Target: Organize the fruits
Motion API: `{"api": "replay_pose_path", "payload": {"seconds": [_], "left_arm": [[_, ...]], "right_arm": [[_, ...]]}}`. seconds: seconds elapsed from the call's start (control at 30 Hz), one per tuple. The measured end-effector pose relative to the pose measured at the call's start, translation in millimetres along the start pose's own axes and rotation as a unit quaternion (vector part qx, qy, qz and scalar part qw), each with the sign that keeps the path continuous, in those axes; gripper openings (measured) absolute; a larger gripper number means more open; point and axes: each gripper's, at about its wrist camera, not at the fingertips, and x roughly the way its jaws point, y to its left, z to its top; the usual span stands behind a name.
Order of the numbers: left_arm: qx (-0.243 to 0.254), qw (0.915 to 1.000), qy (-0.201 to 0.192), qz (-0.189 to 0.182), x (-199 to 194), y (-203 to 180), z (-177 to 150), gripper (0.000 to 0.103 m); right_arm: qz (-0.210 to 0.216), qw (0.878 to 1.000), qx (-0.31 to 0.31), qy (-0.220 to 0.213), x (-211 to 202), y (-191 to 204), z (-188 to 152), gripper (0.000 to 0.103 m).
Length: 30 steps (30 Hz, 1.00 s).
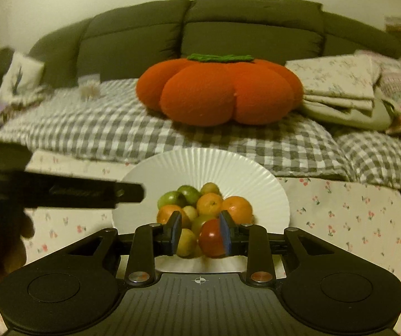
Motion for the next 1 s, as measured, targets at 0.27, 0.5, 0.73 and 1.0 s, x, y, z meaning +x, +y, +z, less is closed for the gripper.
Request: {"api": "replay_pose_path", "payload": {"seconds": [0.27,0.5,0.73,1.0], "left_arm": [[-0.007,0.9998,0.003,0.017,-18,-4,-7,0.047],[0.003,0.9990,0.011,0.044,-36,-14,-15,0.048],[0.007,0.9957,0.019,0.090,-60,-20,-27,0.059],[-0.005,0.9939,0.010,0.110,-103,-26,-45,0.067]], "right_arm": [[0.022,0.997,0.069,0.017,-7,-15,3,0.029],[0.030,0.996,0.071,0.038,-15,-6,-2,0.030],[0.024,0.995,0.083,0.051,-30,-8,-6,0.039],[0.024,0.995,0.088,0.044,-60,1,-8,0.067]]}}
